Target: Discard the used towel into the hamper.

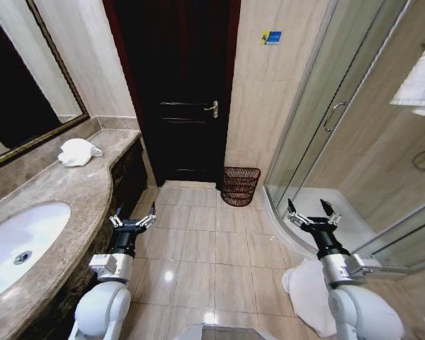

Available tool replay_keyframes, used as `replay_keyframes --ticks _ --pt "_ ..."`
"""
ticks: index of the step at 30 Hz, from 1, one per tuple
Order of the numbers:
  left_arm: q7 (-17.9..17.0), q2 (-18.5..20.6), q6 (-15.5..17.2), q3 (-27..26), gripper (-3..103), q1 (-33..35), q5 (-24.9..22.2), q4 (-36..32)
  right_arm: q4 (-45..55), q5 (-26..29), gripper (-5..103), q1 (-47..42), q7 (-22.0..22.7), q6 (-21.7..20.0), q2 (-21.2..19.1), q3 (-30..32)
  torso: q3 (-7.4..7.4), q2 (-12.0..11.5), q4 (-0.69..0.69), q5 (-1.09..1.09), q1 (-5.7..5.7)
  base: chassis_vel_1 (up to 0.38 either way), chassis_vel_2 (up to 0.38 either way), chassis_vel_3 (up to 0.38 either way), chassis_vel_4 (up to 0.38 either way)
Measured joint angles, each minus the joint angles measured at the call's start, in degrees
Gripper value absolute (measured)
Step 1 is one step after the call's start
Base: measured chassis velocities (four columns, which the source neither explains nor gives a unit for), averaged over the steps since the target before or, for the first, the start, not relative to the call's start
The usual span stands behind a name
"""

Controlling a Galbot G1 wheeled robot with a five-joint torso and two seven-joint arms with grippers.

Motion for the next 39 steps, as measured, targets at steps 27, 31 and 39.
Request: replay_keyframes --ticks 27,31,39 --pt "0.8 -1.0 -2.8 0.1 100 1.8 1.2 -0.7 0.5 1.2 100 -3.0 -0.6 2.6 0.4 1.2 0.0 0.0 0.0 0.0 0.0 0.0 0.0 0.0 0.0" --pt "0.8 -1.1 -3.0 0.2 100 1.8 1.3 -0.6 0.4 1.1 100 -2.9 -1.1 2.8 0.3 1.2 0.0 0.0 0.0 0.0 -0.01 0.0 0.0 0.0 0.0" --pt "1.1 -0.9 -3.1 -0.2 100 1.8 1.0 -0.4 0.0 1.2 100 -2.4 -1.1 3.0 0.3 0.9 0.0 0.0 0.0 0.0 0.0 -0.038 0.029 0.037 -0.032"
